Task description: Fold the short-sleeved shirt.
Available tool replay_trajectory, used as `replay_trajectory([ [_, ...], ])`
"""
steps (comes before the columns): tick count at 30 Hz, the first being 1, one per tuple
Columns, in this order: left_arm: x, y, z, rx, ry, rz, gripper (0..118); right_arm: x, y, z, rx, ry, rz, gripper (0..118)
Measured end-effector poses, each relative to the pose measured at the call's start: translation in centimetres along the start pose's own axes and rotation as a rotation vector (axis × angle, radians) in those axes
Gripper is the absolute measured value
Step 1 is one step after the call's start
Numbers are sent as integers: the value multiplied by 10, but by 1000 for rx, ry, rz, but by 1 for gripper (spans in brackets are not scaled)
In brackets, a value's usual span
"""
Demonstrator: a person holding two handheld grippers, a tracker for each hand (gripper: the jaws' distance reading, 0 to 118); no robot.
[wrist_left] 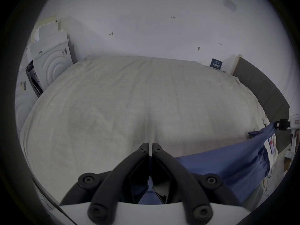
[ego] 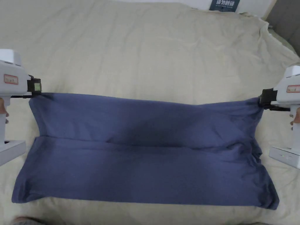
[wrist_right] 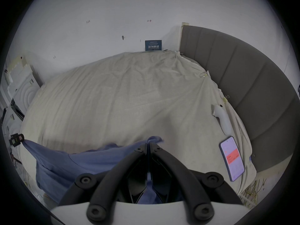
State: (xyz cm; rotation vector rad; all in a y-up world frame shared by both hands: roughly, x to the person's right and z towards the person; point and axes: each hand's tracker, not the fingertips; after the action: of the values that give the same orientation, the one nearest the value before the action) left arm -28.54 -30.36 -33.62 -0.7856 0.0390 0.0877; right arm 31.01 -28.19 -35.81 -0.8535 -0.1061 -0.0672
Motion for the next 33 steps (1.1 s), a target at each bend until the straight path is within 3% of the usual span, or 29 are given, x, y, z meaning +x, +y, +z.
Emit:
replay_trajectory([
  [7,3,-57,40,5,-2,-62,0,17,-62,53,28,19,-31,1],
  [19,10,-167,10,-233,82,-180,0,28,-186,0,-219,-58,-43,1],
  [25,6,-168,15,-219,81,-161,0,27,-192,-6,-238,-69,-77,1],
  [28,6,-168,17,-219,78,-162,1,27,-188,-1,-245,-70,-51,1],
  [29,4,-167,18,-218,77,-150,11,28,-187,1,-243,-65,-52,3],
  [30,3,-166,20,-214,78,-133,31,29,-186,4,-237,-59,-53,20],
  [33,-8,-157,30,-210,88,-94,111,32,-177,17,-238,-76,-11,109],
])
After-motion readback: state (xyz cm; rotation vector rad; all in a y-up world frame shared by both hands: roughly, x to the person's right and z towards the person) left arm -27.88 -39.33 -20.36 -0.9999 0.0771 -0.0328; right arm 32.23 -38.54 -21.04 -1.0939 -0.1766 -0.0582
